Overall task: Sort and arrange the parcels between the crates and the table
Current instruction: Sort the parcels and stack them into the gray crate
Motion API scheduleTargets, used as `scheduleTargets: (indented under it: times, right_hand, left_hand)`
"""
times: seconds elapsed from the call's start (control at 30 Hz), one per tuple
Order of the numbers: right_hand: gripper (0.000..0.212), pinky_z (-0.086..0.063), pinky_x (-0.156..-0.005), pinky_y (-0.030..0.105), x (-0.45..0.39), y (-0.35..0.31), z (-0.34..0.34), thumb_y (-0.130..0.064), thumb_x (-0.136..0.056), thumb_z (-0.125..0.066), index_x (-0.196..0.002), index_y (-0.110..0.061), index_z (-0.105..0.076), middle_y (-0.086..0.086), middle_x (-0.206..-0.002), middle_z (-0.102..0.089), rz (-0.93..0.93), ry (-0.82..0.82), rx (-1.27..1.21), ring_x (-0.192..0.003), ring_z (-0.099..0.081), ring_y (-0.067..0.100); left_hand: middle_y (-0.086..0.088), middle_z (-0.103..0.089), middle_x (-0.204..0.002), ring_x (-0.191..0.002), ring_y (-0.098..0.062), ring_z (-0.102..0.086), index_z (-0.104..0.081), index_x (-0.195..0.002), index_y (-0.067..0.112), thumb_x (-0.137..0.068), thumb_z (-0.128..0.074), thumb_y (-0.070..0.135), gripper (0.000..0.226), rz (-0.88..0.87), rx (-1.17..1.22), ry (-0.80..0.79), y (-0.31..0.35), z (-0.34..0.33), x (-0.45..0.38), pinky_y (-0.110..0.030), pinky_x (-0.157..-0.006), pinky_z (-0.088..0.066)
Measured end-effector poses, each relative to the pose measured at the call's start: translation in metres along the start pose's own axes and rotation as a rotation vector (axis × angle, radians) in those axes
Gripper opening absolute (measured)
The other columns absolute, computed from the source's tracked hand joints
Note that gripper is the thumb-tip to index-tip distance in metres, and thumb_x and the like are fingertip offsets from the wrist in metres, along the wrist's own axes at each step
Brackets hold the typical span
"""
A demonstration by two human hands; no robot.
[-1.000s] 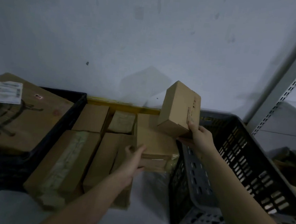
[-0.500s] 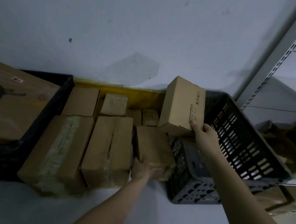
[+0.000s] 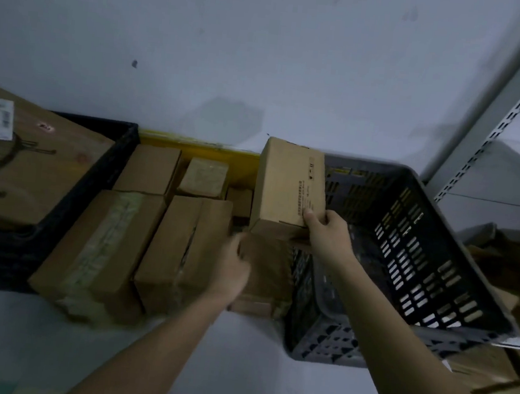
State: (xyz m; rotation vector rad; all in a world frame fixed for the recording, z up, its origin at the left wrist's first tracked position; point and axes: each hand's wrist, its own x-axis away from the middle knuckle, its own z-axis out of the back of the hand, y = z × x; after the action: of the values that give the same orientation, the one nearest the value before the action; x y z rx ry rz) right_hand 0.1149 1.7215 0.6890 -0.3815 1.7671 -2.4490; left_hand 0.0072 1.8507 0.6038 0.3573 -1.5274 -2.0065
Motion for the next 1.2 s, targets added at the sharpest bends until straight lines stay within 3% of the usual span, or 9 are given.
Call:
scheduleTargets:
  times: [0.07,0.17,0.4,0.63,0.8,0.87,0.93,1.1,1.2]
  right_hand:
    - [0.023,-0.061,-0.078,0.049,-0.004,-0.001,-0.011,-0.04,-0.098,-0.058,-0.104,-0.018,-0.056,0.0,-0.107,-0.063,-0.019,-0.018,0.039,-0.097,-0.066,0.025]
    - [0.028,-0.062,-0.075,0.048,-0.006,0.004,-0.031,-0.036,-0.1,-0.056,-0.118,-0.015,-0.054,0.003,-0.108,-0.063,-0.09,-0.059,0.066,-0.091,-0.067,0.024]
    - [0.033,-0.063,-0.068,0.045,0.003,0.05,-0.064,-0.028,-0.102,-0.053,-0.129,-0.01,-0.048,0.012,-0.114,-0.062,-0.271,-0.071,0.012,-0.081,-0.064,0.022]
    - [0.077,-0.041,-0.11,0.053,-0.005,0.108,-0.083,-0.043,-0.099,-0.05,-0.155,-0.005,-0.014,0.018,-0.156,-0.034,-0.352,0.009,0.135,-0.138,-0.04,0.04]
    - [0.043,-0.042,-0.104,0.042,0.009,0.114,-0.084,-0.025,-0.106,-0.031,-0.145,-0.007,-0.034,0.018,-0.145,-0.044,-0.169,0.054,0.647,-0.128,-0.048,0.035]
    - [0.035,-0.047,-0.086,0.035,0.015,0.102,-0.089,-0.015,-0.102,-0.039,-0.137,-0.01,-0.038,0.016,-0.139,-0.042,0.009,0.08,0.992,-0.119,-0.052,0.03]
    - [0.037,-0.046,-0.089,0.035,0.021,0.086,-0.096,-0.02,-0.097,-0.05,-0.132,-0.015,-0.039,0.013,-0.138,-0.038,0.199,0.09,1.198,-0.122,-0.045,0.028]
    - [0.052,-0.016,-0.116,0.056,0.028,0.094,-0.115,-0.048,-0.104,-0.022,-0.153,-0.031,-0.023,0.004,-0.163,-0.016,0.155,-0.245,1.155,-0.149,-0.014,0.032]
    - [0.056,0.0,-0.12,0.055,0.028,0.11,-0.116,-0.047,-0.105,-0.015,-0.158,-0.036,-0.003,0.0,-0.168,0.001,0.146,-0.238,1.157,-0.153,0.004,0.029]
  left_hand:
    - [0.009,-0.054,-0.134,-0.12,-0.009,-0.053,-0.05,-0.14,0.025,-0.099,-0.053,0.009,0.044,-0.127,-0.068,0.073,0.01,0.032,-0.009,-0.028,-0.097,-0.047]
    - [0.001,-0.049,-0.144,-0.131,-0.019,-0.046,-0.045,-0.145,0.026,-0.099,-0.052,0.022,0.047,-0.215,-0.469,0.144,-0.011,0.08,-0.023,-0.041,-0.108,-0.042]
    - [0.002,-0.012,-0.166,-0.152,-0.019,-0.001,-0.021,-0.155,0.038,-0.103,-0.025,0.053,0.054,-0.074,-1.048,-0.167,-0.074,0.113,-0.022,-0.054,-0.12,-0.001]
    - [0.004,-0.004,-0.167,-0.152,-0.017,0.008,-0.003,-0.156,0.043,-0.102,-0.012,0.056,0.057,-0.121,-1.117,-0.13,-0.086,0.108,-0.019,-0.055,-0.12,0.005]
    - [0.003,0.0,-0.167,-0.152,-0.019,0.01,0.001,-0.156,0.043,-0.102,-0.011,0.055,0.057,-0.112,-1.134,-0.147,-0.085,0.108,-0.018,-0.055,-0.12,0.007]
    - [0.002,0.001,-0.167,-0.152,-0.02,0.011,0.002,-0.156,0.042,-0.102,-0.011,0.055,0.057,-0.11,-1.132,-0.154,-0.083,0.108,-0.017,-0.055,-0.12,0.008]
    - [0.001,0.001,-0.167,-0.152,-0.02,0.012,0.002,-0.156,0.042,-0.102,-0.01,0.055,0.057,-0.111,-1.125,-0.158,-0.083,0.109,-0.017,-0.055,-0.12,0.009]
    - [0.001,0.002,-0.167,-0.152,-0.021,0.013,0.0,-0.157,0.04,-0.103,-0.01,0.054,0.057,-0.113,-1.105,-0.176,-0.082,0.111,-0.015,-0.055,-0.12,0.01]
    - [0.001,0.004,-0.167,-0.152,-0.022,0.013,0.001,-0.156,0.04,-0.102,-0.009,0.054,0.057,-0.119,-1.101,-0.178,-0.083,0.111,-0.015,-0.056,-0.119,0.01]
